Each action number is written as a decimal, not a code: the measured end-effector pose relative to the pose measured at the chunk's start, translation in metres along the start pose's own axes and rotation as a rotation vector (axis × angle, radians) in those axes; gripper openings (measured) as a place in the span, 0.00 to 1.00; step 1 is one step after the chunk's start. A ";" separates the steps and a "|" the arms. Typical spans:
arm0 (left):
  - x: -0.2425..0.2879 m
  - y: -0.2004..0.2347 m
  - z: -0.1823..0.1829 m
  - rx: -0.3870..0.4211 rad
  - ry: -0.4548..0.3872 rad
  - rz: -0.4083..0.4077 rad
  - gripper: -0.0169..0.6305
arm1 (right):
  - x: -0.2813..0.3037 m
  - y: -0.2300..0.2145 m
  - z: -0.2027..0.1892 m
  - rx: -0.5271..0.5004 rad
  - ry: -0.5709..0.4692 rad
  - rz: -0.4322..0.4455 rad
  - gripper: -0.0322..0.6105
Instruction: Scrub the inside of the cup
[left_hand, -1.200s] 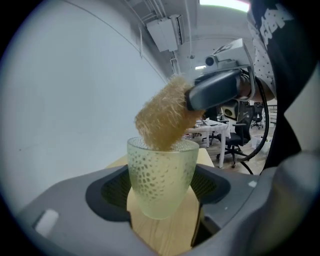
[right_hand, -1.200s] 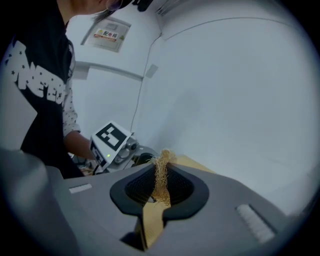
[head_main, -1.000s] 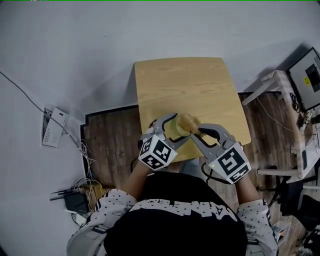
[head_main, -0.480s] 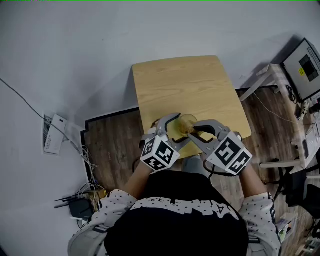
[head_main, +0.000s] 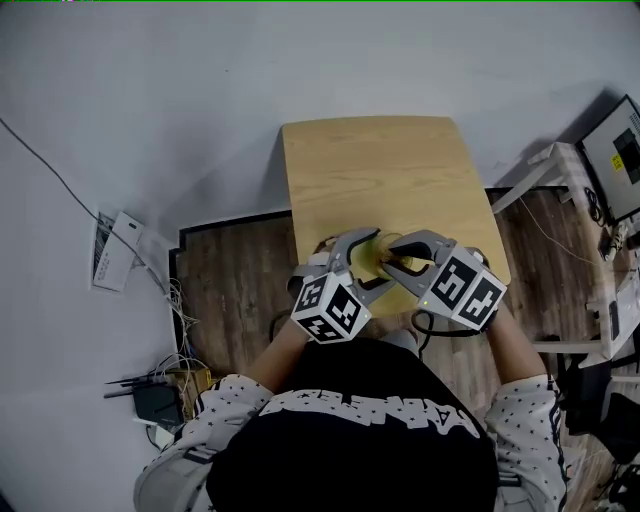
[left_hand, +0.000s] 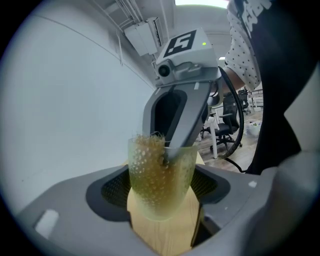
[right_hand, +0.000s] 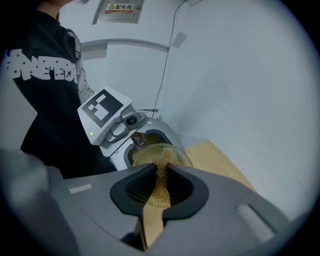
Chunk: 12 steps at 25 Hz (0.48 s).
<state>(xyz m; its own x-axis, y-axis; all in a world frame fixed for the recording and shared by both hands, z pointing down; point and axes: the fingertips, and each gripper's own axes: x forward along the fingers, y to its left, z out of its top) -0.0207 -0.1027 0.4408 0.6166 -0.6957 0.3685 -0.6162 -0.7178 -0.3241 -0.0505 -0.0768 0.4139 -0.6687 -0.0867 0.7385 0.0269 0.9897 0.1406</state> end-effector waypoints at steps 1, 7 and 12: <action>-0.001 0.001 -0.001 0.005 0.010 0.004 0.59 | 0.003 0.000 0.002 -0.008 0.000 0.015 0.15; -0.001 0.002 0.005 0.039 0.026 -0.029 0.59 | 0.005 0.003 0.004 -0.122 0.032 0.096 0.15; 0.004 -0.006 0.010 0.032 0.008 -0.076 0.59 | -0.003 0.009 -0.003 -0.195 0.050 0.147 0.14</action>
<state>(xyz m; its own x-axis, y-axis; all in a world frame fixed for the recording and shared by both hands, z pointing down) -0.0098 -0.1012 0.4353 0.6573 -0.6387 0.4001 -0.5516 -0.7694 -0.3220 -0.0461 -0.0682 0.4145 -0.6095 0.0461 0.7914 0.2675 0.9517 0.1506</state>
